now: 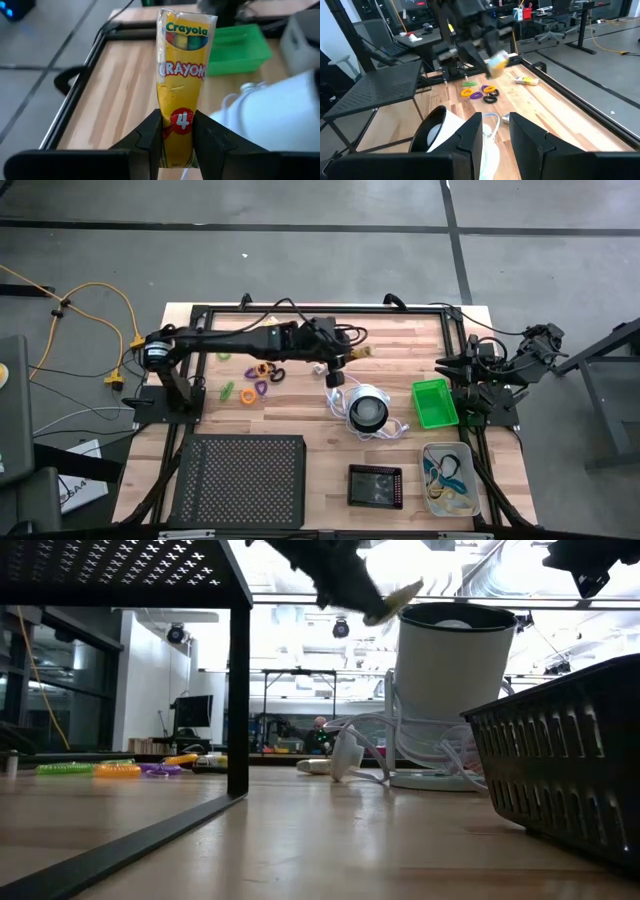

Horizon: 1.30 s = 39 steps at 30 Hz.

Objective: Pick & Place Office Desk Supplies
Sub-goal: Put the middle yellow crayon box into the black bin

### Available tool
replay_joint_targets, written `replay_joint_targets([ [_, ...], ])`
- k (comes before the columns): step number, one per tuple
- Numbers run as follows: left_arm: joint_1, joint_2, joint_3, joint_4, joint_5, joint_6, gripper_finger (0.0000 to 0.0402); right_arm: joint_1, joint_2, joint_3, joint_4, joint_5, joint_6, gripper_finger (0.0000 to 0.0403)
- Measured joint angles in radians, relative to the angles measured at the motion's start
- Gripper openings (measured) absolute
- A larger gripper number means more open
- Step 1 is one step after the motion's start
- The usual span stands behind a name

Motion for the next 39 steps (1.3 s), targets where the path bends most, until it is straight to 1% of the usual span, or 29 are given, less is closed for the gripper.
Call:
replay_joint_targets([
  [6, -0.058, -0.036, 0.001, 0.025, 0.0, 0.0, 0.0088, 0.0, 0.0, 0.0, 0.0, 0.0, 0.0, 0.0085],
  [12, -0.127, -0.039, 0.002, 0.074, 0.0, -0.001, 0.0088, 0.0, 0.0, 0.0, 0.0, 0.0, 0.0, 0.0085],
  [20, -0.251, -0.035, 0.002, 0.07, -0.114, 0.012, 0.0088, 0.0, 0.0, 0.0, 0.0, 0.0, 0.0, 0.0085],
  [24, -0.334, 0.001, 0.004, 0.065, -0.168, 0.011, 0.0088, 0.0, 0.0, 0.0, 0.0, 0.0, 0.0, 0.0085],
  [27, -0.387, 0.036, 0.004, 0.071, -0.184, -0.007, 0.0088, 0.0, 0.0, 0.0, -0.001, 0.0, 0.0, 0.0085],
  [34, -0.473, 0.121, 0.003, 0.138, -0.184, -0.034, 0.0088, 0.0, 0.0, 0.0, 0.0, 0.0, 0.0, 0.0085],
  [39, -0.513, 0.177, 0.003, 0.18, -0.17, -0.05, 0.0088, 0.0, 0.0, 0.0, 0.0, 0.0, 0.0, 0.0085],
])
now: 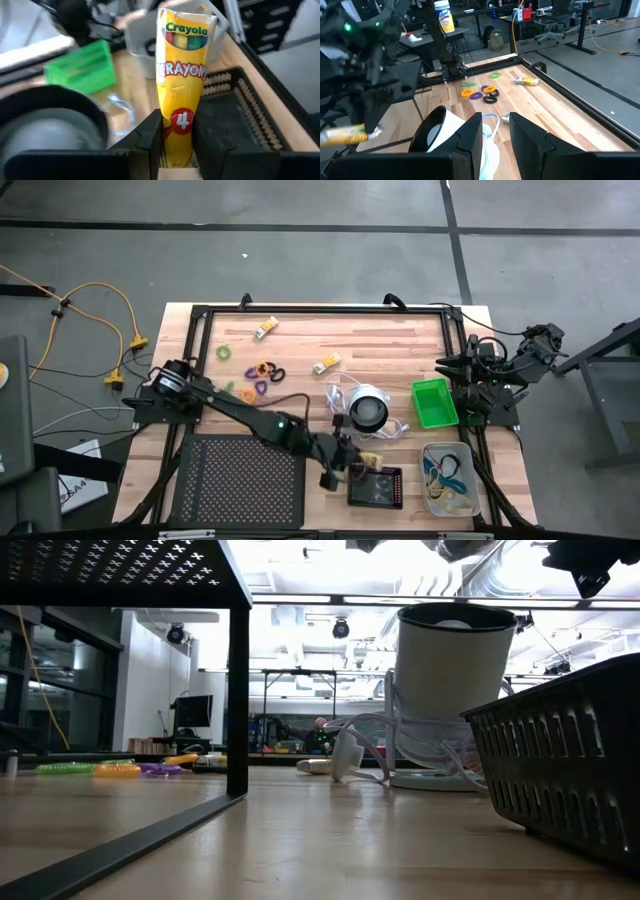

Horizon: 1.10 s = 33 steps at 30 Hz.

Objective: Pick & Place Office Desk Supplies
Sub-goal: Put the middle yellow crayon box into the black bin

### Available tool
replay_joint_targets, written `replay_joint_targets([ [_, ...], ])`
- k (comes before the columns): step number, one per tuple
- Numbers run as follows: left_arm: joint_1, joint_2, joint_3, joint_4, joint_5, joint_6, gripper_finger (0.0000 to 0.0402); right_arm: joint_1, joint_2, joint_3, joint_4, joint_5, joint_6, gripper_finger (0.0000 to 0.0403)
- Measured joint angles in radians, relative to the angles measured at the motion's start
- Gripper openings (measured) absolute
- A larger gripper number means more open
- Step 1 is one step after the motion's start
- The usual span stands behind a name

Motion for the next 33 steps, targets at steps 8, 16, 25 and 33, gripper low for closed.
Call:
replay_joint_targets([
  [8, -0.022, 0.085, -0.002, 0.078, 0.12, -0.06, 0.0088, 0.0, 0.0, 0.0, 0.0, 0.0, 0.0, 0.0085],
  [16, -0.021, 0.147, -0.001, 0.168, 0.174, -0.067, 0.0088, 0.0, 0.0, 0.0, 0.0, 0.0, 0.0, 0.0085],
  [25, -0.021, 0.21, -0.001, 0.228, 0.228, -0.077, 0.0088, 0.0, 0.0, 0.0, -0.001, -0.001, 0.0, 0.0085],
  [33, -0.013, 0.228, -0.001, 0.239, 0.252, -0.11, 0.0088, 0.0, 0.0, 0.0, -0.001, 0.0, 0.0, 0.0085],
])
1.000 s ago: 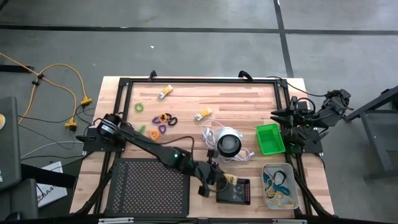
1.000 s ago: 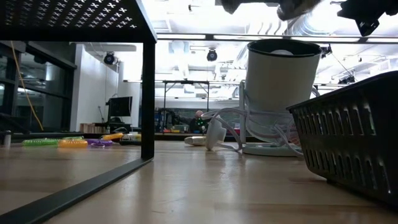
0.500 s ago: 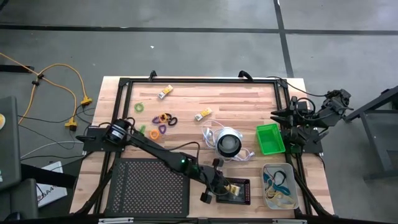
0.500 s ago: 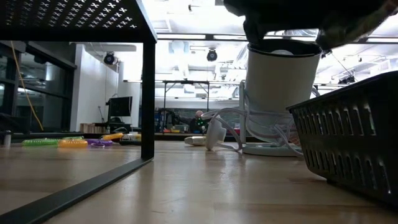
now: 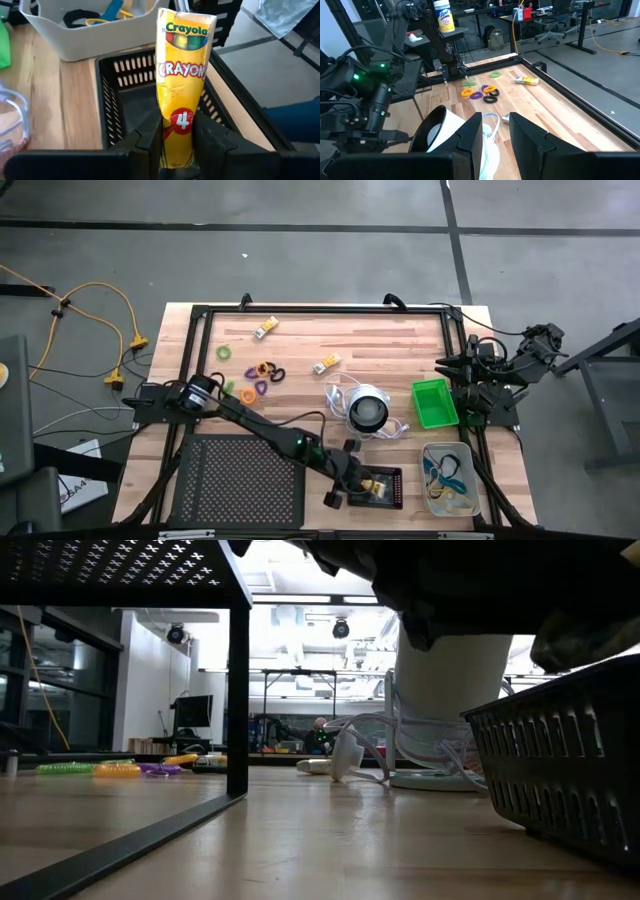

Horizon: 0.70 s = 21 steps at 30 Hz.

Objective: Pick & Place Office Desk Supplies
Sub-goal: Put the middle yellow crayon box into the black bin

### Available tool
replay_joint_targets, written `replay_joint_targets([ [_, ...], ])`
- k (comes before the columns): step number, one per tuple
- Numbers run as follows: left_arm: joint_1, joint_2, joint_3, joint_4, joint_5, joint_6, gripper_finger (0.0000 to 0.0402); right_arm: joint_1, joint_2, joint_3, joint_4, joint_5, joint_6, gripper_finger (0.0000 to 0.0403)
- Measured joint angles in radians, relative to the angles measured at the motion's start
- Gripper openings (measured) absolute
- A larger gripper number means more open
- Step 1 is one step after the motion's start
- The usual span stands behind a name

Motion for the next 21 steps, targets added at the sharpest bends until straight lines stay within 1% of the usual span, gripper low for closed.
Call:
replay_joint_targets([
  [10, 0.007, 0.0, 0.004, -0.016, 0.003, -0.002, 0.0088, 0.0, 0.0, 0.0, 0.0, 0.0, 0.0, 0.0085],
  [14, 0.015, 0.0, 0.065, -0.14, 0.014, -0.024, 0.0088, 0.0, 0.0, 0.0, 0.0, 0.0, 0.0, 0.0085],
  [18, 0.016, 0.0, 0.143, -0.266, 0.006, 0.003, 0.0088, 0.0, 0.0, 0.0, 0.0, 0.0, 0.0, 0.0085],
  [21, 0.016, 0.0, 0.168, -0.306, -0.009, 0.021, 0.0088, 0.0, 0.0, 0.0, 0.0, 0.0, 0.0, 0.0085],
])
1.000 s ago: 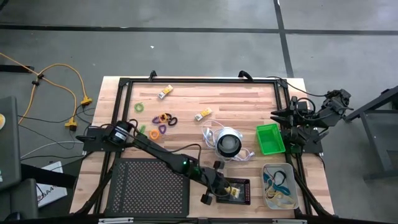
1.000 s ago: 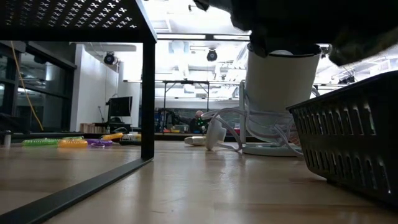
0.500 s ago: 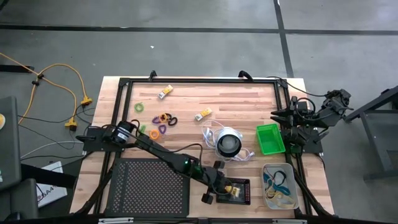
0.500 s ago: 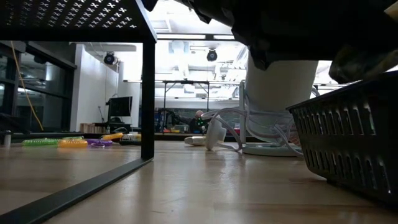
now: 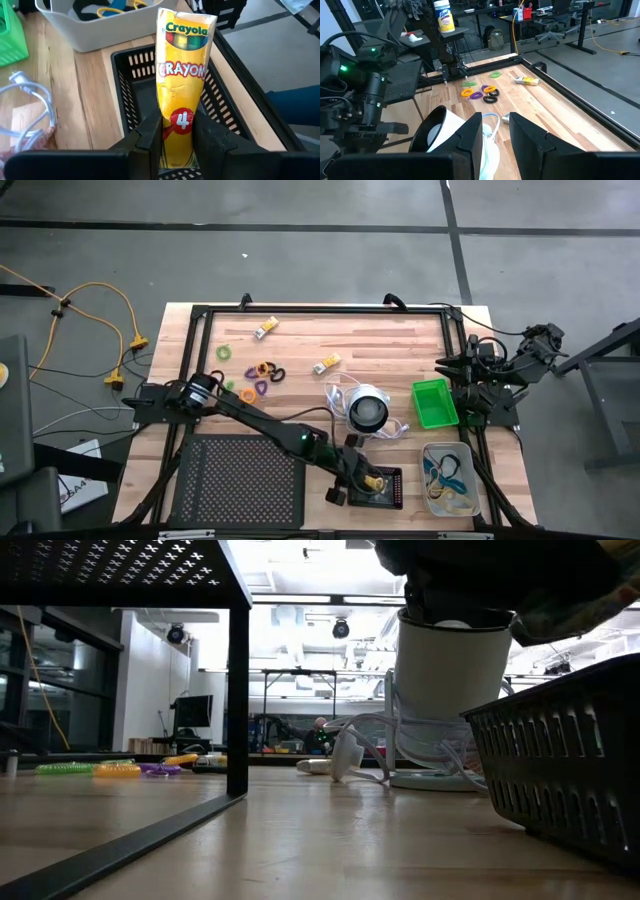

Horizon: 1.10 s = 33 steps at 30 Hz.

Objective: Pick & Place Office Desk Supplies
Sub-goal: Put the middle yellow crayon box into the black bin

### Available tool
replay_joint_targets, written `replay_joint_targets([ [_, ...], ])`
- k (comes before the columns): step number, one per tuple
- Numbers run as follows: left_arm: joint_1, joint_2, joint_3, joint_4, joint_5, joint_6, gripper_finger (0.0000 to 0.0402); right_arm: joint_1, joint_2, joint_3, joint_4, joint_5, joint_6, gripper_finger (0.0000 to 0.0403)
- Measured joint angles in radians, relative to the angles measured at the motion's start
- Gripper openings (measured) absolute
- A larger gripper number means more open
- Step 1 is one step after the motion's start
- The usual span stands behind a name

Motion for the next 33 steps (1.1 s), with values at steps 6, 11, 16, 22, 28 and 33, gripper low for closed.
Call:
replay_joint_targets([
  [6, 0.0, 0.018, 0.0, -0.002, 0.011, -0.016, 0.0088, 0.0, 0.0, 0.0, 0.0, 0.0, 0.0, 0.0085],
  [11, 0.0, 0.018, 0.0, 0.004, 0.018, -0.017, 0.0088, 0.0, 0.0, 0.0, 0.0, 0.0, 0.0, 0.0085],
  [16, 0.0, 0.018, 0.0, 0.002, 0.018, -0.02, 0.0088, 0.0, 0.0, 0.0, 0.0, 0.0, 0.0, 0.0085],
  [22, 0.0, 0.018, 0.0, 0.001, 0.015, -0.013, 0.0088, 0.0, 0.0, 0.0, 0.0, 0.0, 0.0, 0.0085],
  [28, 0.0, 0.05, 0.0, 0.02, 0.023, -0.021, 0.0088, 0.0, 0.0, 0.0, 0.0, 0.0, 0.0, 0.0085],
  [33, 0.005, 0.052, 0.0, 0.023, 0.042, -0.028, 0.0088, 0.0, 0.0, 0.0, 0.0, 0.0, 0.0, 0.0085],
])
